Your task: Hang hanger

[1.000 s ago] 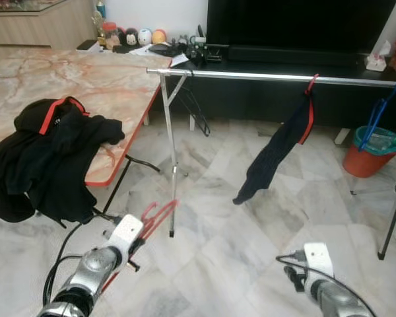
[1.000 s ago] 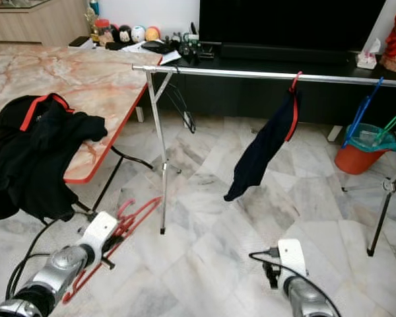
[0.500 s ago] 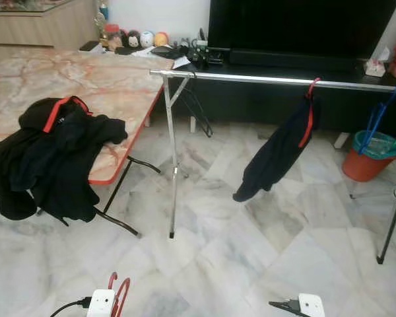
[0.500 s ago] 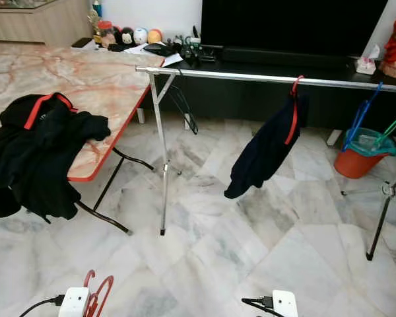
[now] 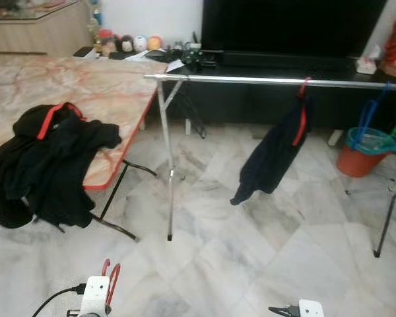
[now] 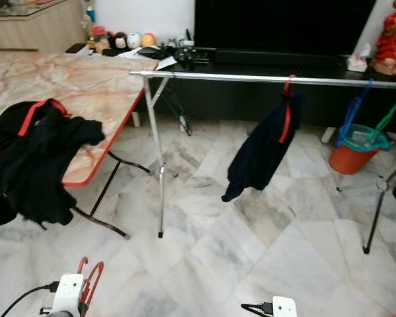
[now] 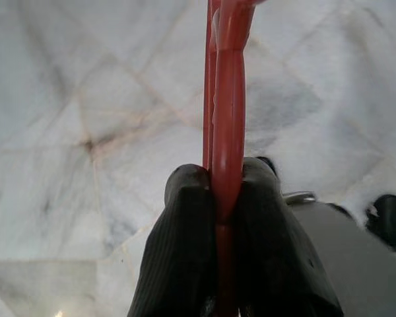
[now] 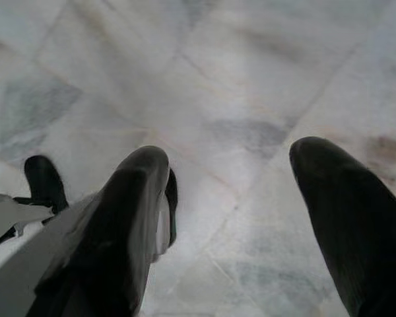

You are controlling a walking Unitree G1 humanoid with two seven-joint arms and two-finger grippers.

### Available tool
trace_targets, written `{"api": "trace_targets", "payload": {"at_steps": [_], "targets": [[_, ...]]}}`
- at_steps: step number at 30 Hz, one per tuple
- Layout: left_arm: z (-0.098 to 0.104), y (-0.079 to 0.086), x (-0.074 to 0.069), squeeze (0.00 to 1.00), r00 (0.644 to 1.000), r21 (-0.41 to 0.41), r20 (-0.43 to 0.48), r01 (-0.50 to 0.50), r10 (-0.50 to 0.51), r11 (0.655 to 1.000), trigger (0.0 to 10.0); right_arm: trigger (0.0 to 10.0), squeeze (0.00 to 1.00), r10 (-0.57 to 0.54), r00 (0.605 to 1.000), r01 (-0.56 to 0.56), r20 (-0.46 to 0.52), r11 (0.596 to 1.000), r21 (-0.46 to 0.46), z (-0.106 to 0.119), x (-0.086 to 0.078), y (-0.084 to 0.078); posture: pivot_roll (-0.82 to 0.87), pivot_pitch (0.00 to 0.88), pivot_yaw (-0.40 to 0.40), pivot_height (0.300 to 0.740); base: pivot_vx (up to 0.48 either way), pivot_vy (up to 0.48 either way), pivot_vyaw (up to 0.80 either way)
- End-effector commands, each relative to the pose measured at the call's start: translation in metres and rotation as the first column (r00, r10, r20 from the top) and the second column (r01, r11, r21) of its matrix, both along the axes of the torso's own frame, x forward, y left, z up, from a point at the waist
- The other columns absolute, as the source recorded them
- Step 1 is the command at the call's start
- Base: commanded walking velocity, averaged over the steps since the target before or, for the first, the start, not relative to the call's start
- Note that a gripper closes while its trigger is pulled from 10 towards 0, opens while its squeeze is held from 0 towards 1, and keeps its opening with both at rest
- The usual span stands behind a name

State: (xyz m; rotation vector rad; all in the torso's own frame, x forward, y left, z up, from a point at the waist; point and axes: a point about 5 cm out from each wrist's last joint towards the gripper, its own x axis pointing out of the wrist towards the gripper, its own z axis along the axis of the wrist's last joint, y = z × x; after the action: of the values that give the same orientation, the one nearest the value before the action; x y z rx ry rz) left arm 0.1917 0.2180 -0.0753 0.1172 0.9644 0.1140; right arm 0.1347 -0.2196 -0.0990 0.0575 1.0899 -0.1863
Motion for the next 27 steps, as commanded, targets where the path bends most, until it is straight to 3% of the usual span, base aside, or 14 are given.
{"api": "trace_targets", "payload": {"at_steps": [1,15,18,27], "targets": [[0.001,-0.001,0.003,0.0,1.0,0.011,0.003,0.019,-0.019,1.0,10.0,10.0,0.0,-0.038,0.999,0.038,0.02,0.999,0.003,0.002,0.003,-0.002,-0.08,0.0,0.005,0.74,0.0,-0.296,0.0],[0.001,0.013,-0.005,0.0,0.999,0.041,-0.017,0.042,-0.042,0.998,10.0,10.0,0.0,-0.122,0.992,0.122,0.034,0.993,0.001,0.003,0.002,-0.009,-0.1,0.0,0.045,0.74,0.0,-0.296,0.0],[0.0,0.015,-0.007,0.0,0.999,0.046,-0.021,0.038,-0.037,0.998,10.0,10.0,0.0,-0.109,0.994,0.109,0.027,0.994,-0.004,0.004,0.005,-0.01,-0.09,0.0,0.034,0.74,0.0,-0.269,-0.78],[0.0,0.013,-0.007,0.0,1.0,0.022,0.003,0.016,-0.016,1.0,10.0,10.0,0.0,-0.112,0.993,0.112,0.046,0.994,0.005,0.004,0.006,-0.008,-0.09,0.0,0.02,0.74,0.0,0.0,0.0]]}}
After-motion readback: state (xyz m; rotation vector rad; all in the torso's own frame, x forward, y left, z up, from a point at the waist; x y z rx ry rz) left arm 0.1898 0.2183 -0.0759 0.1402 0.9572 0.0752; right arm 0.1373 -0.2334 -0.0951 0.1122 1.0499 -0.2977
